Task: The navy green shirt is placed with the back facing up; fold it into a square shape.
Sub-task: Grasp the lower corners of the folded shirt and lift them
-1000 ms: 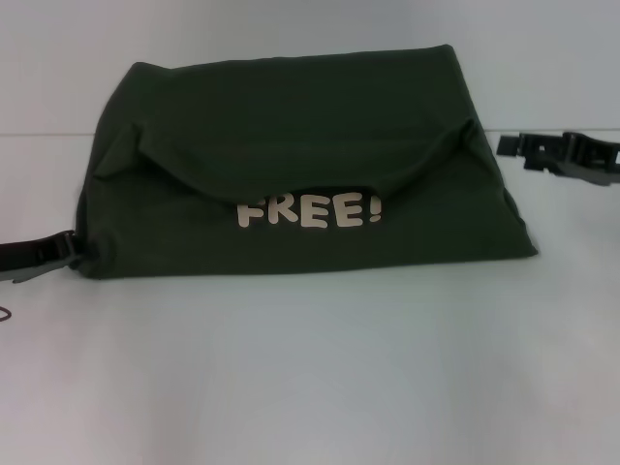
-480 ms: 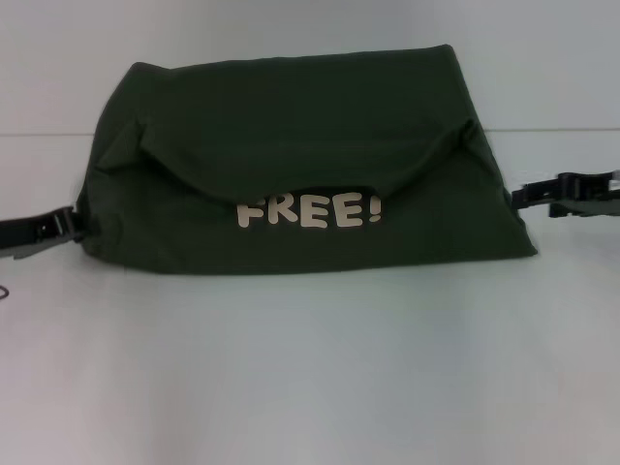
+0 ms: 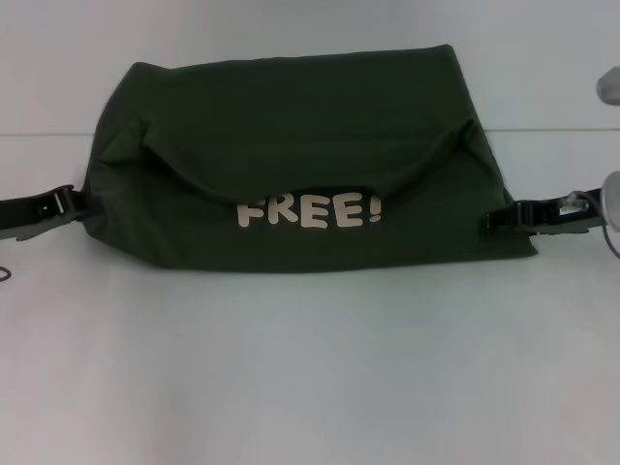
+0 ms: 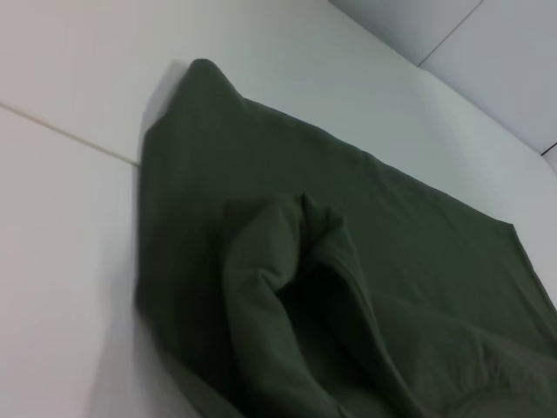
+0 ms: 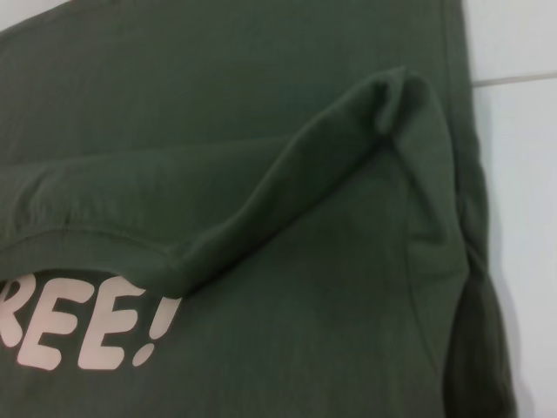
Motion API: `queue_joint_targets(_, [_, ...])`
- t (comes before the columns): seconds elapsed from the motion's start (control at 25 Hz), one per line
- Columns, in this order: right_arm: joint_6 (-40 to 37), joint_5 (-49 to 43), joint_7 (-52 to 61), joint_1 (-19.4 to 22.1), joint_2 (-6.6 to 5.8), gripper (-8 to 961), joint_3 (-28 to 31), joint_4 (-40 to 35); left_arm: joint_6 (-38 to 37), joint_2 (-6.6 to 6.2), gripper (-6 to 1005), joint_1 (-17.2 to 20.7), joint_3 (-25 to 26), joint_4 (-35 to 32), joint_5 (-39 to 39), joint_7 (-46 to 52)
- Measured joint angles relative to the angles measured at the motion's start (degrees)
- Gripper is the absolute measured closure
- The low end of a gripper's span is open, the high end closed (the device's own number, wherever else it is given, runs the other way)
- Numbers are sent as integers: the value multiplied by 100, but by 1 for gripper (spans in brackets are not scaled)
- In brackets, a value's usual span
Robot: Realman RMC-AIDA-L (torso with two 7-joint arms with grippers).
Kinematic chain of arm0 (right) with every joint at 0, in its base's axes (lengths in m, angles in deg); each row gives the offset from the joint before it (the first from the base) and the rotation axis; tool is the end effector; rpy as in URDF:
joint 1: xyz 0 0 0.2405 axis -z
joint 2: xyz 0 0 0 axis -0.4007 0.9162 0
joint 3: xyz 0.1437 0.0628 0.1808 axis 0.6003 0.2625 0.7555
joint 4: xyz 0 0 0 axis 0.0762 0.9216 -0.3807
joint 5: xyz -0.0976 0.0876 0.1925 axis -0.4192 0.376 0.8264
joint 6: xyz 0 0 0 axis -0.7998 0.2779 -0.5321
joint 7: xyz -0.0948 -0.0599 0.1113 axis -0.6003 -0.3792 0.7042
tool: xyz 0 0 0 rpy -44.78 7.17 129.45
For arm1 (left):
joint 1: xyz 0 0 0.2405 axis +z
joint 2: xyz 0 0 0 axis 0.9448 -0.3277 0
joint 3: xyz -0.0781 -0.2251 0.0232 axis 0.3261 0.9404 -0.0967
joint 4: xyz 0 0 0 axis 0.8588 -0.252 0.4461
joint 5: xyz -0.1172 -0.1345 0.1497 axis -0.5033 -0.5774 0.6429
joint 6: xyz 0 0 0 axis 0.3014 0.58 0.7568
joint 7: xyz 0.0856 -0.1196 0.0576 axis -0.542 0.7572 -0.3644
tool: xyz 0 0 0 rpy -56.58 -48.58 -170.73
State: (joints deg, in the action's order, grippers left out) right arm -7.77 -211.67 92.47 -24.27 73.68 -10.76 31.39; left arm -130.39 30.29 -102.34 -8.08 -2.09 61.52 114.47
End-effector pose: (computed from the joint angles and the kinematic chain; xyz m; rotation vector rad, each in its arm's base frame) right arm 0.2715 0.4564 0.0006 -2.0551 1.5069 0.0906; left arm -0.3276 0.4071 0.0687 -1.8698 -1.6152 -0.5829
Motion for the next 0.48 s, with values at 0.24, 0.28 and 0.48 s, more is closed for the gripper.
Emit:
queue_joint_targets(0.24, [37,125,-16,23,48,255,-71,-42,24,9,987,0,0,-21,-59,-28])
queue_joint_targets(0.28, [28,152,-24,39,51,263,-73,-59,28,10,987,0,0,-21,-64,-32])
queue_joint_targets(0.48, [12,157,5,49,37,507,-87,-57,41,13,986,-13,0,-22,-72,-36])
